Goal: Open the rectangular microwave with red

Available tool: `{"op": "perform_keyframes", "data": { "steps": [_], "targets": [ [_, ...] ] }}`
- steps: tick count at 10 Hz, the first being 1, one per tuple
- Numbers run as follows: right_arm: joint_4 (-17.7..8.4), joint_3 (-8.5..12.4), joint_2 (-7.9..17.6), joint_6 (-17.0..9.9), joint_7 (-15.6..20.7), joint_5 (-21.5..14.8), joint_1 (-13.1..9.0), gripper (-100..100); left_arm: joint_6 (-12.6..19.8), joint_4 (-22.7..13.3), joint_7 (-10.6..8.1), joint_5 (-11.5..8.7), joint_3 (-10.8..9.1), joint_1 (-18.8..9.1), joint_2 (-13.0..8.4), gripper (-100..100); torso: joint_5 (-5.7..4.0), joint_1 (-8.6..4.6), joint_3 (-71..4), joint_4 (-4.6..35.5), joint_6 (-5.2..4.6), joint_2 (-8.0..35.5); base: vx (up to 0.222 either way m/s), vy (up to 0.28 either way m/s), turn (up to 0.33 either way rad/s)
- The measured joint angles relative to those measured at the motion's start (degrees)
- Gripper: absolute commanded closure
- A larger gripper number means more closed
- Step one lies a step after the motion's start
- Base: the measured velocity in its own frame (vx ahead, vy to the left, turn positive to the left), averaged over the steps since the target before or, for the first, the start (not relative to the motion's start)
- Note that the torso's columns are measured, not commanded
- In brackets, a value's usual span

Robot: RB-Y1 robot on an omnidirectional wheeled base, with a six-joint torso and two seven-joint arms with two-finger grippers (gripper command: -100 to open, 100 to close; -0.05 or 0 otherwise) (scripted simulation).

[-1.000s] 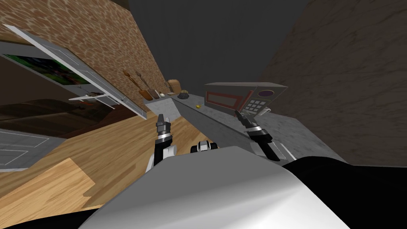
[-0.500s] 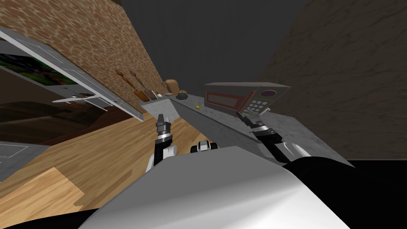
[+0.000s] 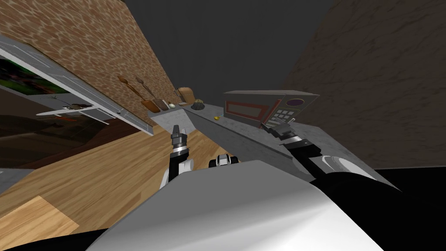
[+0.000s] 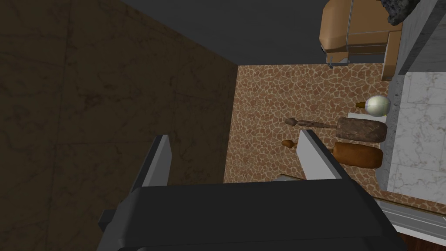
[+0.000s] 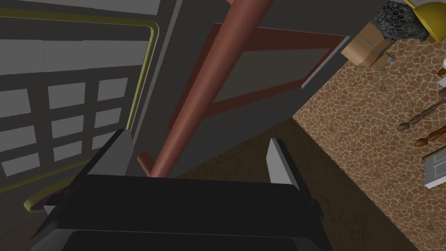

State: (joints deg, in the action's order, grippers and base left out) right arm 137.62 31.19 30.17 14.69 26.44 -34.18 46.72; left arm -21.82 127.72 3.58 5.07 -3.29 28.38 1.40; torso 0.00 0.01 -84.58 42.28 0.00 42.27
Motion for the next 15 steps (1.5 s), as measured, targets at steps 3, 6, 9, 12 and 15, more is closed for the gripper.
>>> {"op": "perform_keyframes", "data": {
  "steps": [3, 6, 9, 12, 15],
  "targets": [
    [0.42, 3.16, 3.32, -1.23, 2.77, -3.48, 1.85, -100, 0.00, 0.00, 0.00, 0.00, 0.00, 0.00, 0.00, 0, -0.01, -0.03, 0.01, 0.00, 0.01, 0.01, 0.040, 0.046, -0.074],
    [0.37, 6.37, 6.34, -2.02, 5.00, -6.28, 3.45, -100, 0.00, 0.00, 0.00, 0.00, 0.00, 0.00, 0.00, 0, -0.01, -0.04, 0.02, 0.01, 0.00, 0.04, 0.031, 0.040, -0.067],
    [1.02, 8.50, 8.16, -2.66, 5.44, -7.06, 4.84, -100, 0.00, 0.00, 0.00, 0.00, 0.00, 0.01, 0.00, 0, -0.01, -0.04, -0.11, -0.05, 0.00, -0.20, 0.046, 0.021, -0.037],
    [1.17, 9.04, 7.63, -3.47, 5.30, -7.07, 5.53, 100, 0.00, 0.00, 0.00, 0.00, 0.01, 0.00, 0.02, 0, 0.13, 0.57, 0.12, 0.06, -0.05, 0.18, 0.002, 0.150, -0.095],
    [0.48, 9.98, 7.48, -5.74, 5.07, -7.02, 6.24, 100, 0.00, 0.00, 0.00, 0.00, 0.02, -0.01, 0.02, 0, 0.01, 0.07, -0.01, -0.01, 0.00, -0.01, -0.001, 0.253, -0.118]
  ]
}}
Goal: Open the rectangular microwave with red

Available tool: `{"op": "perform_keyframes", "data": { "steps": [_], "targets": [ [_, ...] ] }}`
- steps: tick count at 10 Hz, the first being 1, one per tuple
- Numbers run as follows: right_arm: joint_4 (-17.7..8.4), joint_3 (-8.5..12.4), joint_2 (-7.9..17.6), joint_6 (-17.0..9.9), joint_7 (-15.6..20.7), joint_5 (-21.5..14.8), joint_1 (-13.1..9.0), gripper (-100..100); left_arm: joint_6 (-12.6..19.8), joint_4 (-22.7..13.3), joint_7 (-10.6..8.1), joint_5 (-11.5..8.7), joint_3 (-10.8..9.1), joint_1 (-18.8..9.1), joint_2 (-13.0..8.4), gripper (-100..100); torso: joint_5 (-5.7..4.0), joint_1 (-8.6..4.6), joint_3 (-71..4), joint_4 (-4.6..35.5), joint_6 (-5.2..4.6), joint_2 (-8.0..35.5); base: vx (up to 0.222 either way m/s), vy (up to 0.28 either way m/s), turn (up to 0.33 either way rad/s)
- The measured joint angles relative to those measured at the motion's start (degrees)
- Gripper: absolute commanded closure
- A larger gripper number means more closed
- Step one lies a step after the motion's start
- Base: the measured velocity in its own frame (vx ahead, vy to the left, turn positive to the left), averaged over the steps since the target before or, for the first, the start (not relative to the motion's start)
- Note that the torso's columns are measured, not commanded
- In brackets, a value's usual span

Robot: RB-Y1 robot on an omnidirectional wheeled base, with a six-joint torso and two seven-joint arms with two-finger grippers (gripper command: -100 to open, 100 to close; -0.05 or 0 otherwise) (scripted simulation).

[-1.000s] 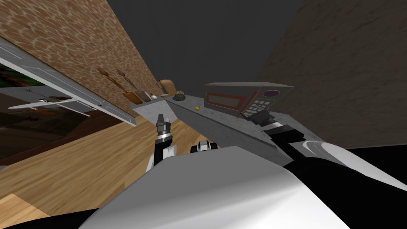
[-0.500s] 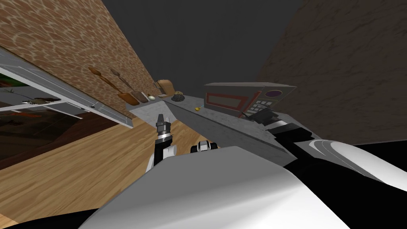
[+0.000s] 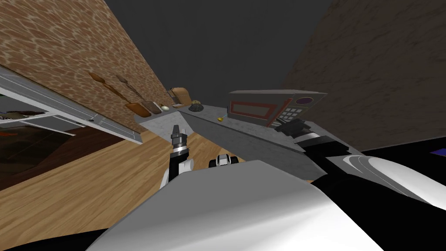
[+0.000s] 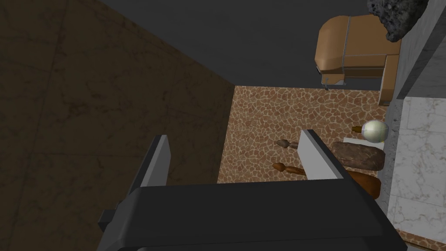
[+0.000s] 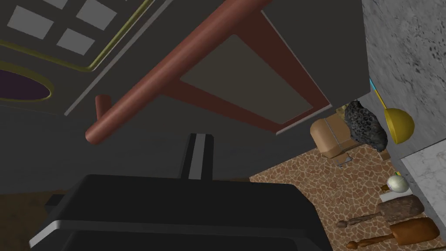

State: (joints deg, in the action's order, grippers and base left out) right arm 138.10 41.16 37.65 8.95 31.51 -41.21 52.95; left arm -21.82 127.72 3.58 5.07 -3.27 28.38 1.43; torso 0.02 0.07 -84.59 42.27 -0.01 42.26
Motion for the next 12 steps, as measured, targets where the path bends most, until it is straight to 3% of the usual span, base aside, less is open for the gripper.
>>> {"op": "perform_keyframes", "data": {
  "steps": [6, 7, 9, 12],
  "targets": [
    [-0.10, 3.43, -2.78, -4.22, -0.31, 0.23, 3.53, 100, 0.00, 0.00, 0.00, 0.00, 0.00, 0.00, 0.00, 0, -0.05, -0.20, 0.05, 0.02, 0.01, 0.07, -0.009, 0.260, -0.119],
    [-0.11, 3.47, -2.79, -4.46, -0.33, 0.23, 3.57, -100, 0.00, 0.00, 0.00, 0.00, -0.01, -0.01, -0.02, 0, -0.15, -0.58, 0.02, 0.01, 0.05, 0.01, 0.013, -0.041, 0.101],
    [-2.10, 1.61, -3.40, -3.81, 1.47, -1.37, 2.13, -100, 0.00, 0.00, 0.00, 0.00, -0.04, 0.00, -0.05, 0, -0.27, -0.84, -0.07, -0.03, 0.03, -0.12, 0.028, -0.161, 0.116],
    [-5.18, -1.09, -3.51, -3.45, 4.21, -3.63, 0.12, -100, 0.00, -0.01, 0.00, 0.00, -0.04, 0.01, -0.05, 0, 0.04, 0.11, 0.02, 0.01, 0.01, 0.01, 0.030, -0.156, 0.077]
  ]
}}
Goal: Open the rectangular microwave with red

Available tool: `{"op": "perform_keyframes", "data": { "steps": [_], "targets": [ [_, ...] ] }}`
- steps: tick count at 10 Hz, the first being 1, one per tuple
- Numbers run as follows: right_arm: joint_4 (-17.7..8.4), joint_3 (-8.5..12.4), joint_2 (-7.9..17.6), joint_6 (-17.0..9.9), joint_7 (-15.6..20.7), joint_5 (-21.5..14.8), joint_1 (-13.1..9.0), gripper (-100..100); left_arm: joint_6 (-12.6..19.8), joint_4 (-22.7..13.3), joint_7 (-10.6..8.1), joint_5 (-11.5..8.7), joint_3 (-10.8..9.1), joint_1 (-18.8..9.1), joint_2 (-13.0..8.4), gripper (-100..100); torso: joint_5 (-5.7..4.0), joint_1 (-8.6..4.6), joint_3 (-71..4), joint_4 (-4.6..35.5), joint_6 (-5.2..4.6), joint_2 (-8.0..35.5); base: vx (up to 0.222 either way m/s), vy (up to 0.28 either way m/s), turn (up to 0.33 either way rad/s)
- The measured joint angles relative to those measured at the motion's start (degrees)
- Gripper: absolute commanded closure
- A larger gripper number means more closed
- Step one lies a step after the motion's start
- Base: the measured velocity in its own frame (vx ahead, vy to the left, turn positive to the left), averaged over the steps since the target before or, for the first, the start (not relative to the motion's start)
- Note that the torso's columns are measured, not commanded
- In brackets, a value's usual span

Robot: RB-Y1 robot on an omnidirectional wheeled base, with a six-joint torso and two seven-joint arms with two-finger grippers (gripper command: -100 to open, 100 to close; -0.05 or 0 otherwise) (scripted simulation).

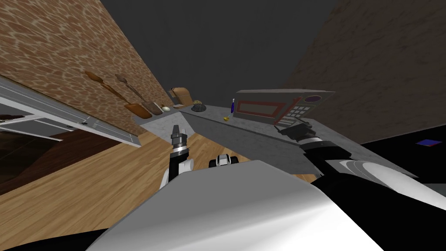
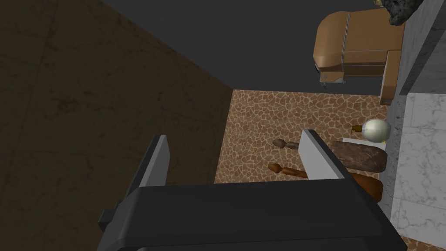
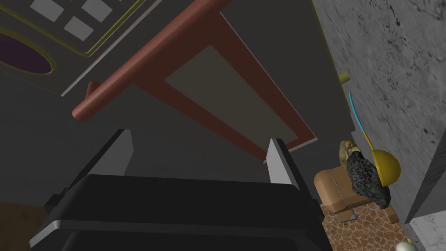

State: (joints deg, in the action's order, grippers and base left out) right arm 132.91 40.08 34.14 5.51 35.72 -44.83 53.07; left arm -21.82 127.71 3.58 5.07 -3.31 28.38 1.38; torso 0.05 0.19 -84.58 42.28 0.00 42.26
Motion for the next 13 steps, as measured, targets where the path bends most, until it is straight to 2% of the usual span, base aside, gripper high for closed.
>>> {"op": "perform_keyframes", "data": {
  "steps": [2, 4, 7, 8, 9, 13],
  "targets": [
    [-2.09, -2.32, -0.14, 0.12, 1.95, -1.70, -1.68, -100, 0.00, 0.00, 0.00, 0.00, 0.01, 0.00, 0.01, 0, 0.01, -0.02, 0.01, 0.00, 0.00, 0.04, 0.026, -0.126, 0.093],
    [-3.49, -3.95, -0.58, 0.30, 3.71, -3.20, -2.43, -100, 0.00, 0.00, 0.00, 0.00, 0.00, 0.00, 0.00, 0, -0.08, -0.26, 0.01, 0.00, -0.01, 0.02, 0.029, -0.128, 0.081],
    [-6.88, -6.62, -1.06, 1.18, 6.36, -5.35, -4.84, -100, 0.00, 0.00, 0.00, 0.00, 0.01, 0.00, 0.01, 0, -0.04, -0.18, 0.03, 0.01, 0.00, 0.06, 0.007, -0.089, 0.062],
    [-7.03, -6.73, -1.05, 1.24, 6.57, -5.44, -4.93, -100, 0.00, 0.00, 0.00, 0.00, 0.01, 0.00, 0.01, 0, 0.00, -0.01, 0.02, 0.01, -0.03, 0.06, 0.001, -0.012, -0.003],
    [-7.02, -6.71, -1.05, 1.23, 6.55, -5.43, -4.92, 100, 0.00, 0.00, 0.00, 0.00, 0.01, 0.00, 0.02, 0, 0.03, 0.06, 0.02, 0.01, -0.01, 0.05, 0.000, -0.005, 0.001],
    [-7.52, -5.47, -1.69, -0.77, 6.25, -5.10, -3.84, 100, -0.01, 0.01, 0.00, 0.00, 0.04, 0.00, 0.05, 0, 0.05, 0.14, -0.01, 0.00, 0.00, 0.01, 0.037, 0.231, -0.116]
  ]
}}
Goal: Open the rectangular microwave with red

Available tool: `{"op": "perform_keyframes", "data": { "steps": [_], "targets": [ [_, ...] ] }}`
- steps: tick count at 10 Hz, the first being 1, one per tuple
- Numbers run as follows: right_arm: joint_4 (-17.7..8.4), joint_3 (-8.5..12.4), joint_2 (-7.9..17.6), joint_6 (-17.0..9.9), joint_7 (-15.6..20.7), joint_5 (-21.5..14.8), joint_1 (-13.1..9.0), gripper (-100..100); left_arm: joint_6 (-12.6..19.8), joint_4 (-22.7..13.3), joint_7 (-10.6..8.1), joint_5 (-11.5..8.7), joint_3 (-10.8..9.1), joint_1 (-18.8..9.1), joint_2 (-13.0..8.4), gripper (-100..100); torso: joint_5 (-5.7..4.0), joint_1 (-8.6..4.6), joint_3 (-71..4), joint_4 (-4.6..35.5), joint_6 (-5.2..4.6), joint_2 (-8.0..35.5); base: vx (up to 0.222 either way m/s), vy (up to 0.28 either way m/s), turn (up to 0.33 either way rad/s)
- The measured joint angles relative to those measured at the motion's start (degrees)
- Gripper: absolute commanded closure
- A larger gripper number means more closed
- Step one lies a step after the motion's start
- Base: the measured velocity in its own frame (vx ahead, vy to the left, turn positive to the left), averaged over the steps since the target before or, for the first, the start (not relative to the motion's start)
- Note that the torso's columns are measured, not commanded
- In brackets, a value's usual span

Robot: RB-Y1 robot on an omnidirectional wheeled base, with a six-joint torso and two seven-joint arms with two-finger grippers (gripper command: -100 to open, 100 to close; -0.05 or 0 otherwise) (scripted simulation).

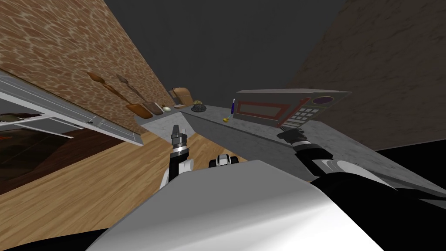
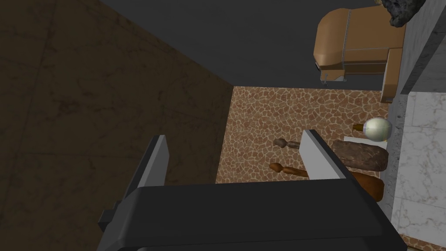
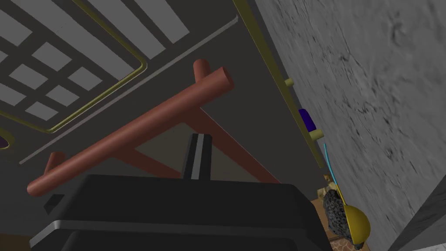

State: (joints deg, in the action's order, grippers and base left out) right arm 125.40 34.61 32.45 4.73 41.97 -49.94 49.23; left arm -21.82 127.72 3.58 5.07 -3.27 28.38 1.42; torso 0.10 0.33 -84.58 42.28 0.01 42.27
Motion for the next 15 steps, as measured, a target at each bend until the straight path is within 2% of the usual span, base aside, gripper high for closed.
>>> {"op": "perform_keyframes", "data": {
  "steps": [4, 5, 7, 8, 9, 13, 15],
  "targets": [
    [-0.26, 1.84, -0.81, -3.53, -0.57, 0.60, 2.12, 100, 0.00, 0.00, 0.00, 0.00, 0.00, 0.00, 0.00, 0, -0.13, -0.39, 0.05, 0.02, -0.01, 0.06, 0.013, 0.275, -0.130],
    [-0.58, 2.38, -1.74, -3.93, -0.48, 0.54, 2.39, 100, 0.00, 0.00, 0.00, 0.00, 0.00, 0.01, 0.00, 0, -0.09, -0.25, -0.06, -0.03, -0.01, -0.13, 0.028, 0.292, -0.112],
    [-1.10, 3.71, -1.49, -5.66, -0.95, 1.21, 3.51, 100, 0.00, 0.00, 0.00, 0.00, 0.00, 0.00, -0.01, 0, -0.11, -0.41, 0.02, 0.01, 0.00, 0.05, -0.003, 0.190, -0.072],
    [-1.16, 3.84, -1.46, -5.85, -1.09, 1.29, 3.60, -100, 0.00, 0.00, 0.00, 0.00, -0.02, -0.01, -0.02, 0, -0.24, -0.84, 0.04, 0.02, 0.03, 0.05, 0.017, -0.081, 0.100],
    [-1.16, 3.33, -1.55, -5.38, -0.84, 1.03, 3.08, -100, 0.00, 0.00, 0.00, 0.00, -0.04, -0.01, -0.04, 0, -0.38, -1.27, 0.00, 0.00, 0.05, -0.03, -0.021, -0.151, 0.086],
    [-0.71, 1.83, -0.88, -3.87, -0.24, 0.67, 2.00, -100, 0.01, -0.01, 0.00, 0.00, -0.05, 0.00, -0.05, 0, -0.10, -0.31, 0.00, 0.00, -0.01, -0.03, -0.014, -0.208, 0.087],
    [-0.35, 0.82, -0.48, -2.93, 0.13, 0.42, 1.34, -100, 0.01, -0.01, 0.00, 0.00, -0.05, 0.00, -0.05, 0, -0.10, -0.30, -0.01, -0.01, -0.01, -0.01, -0.016, -0.211, 0.104]
  ]
}}
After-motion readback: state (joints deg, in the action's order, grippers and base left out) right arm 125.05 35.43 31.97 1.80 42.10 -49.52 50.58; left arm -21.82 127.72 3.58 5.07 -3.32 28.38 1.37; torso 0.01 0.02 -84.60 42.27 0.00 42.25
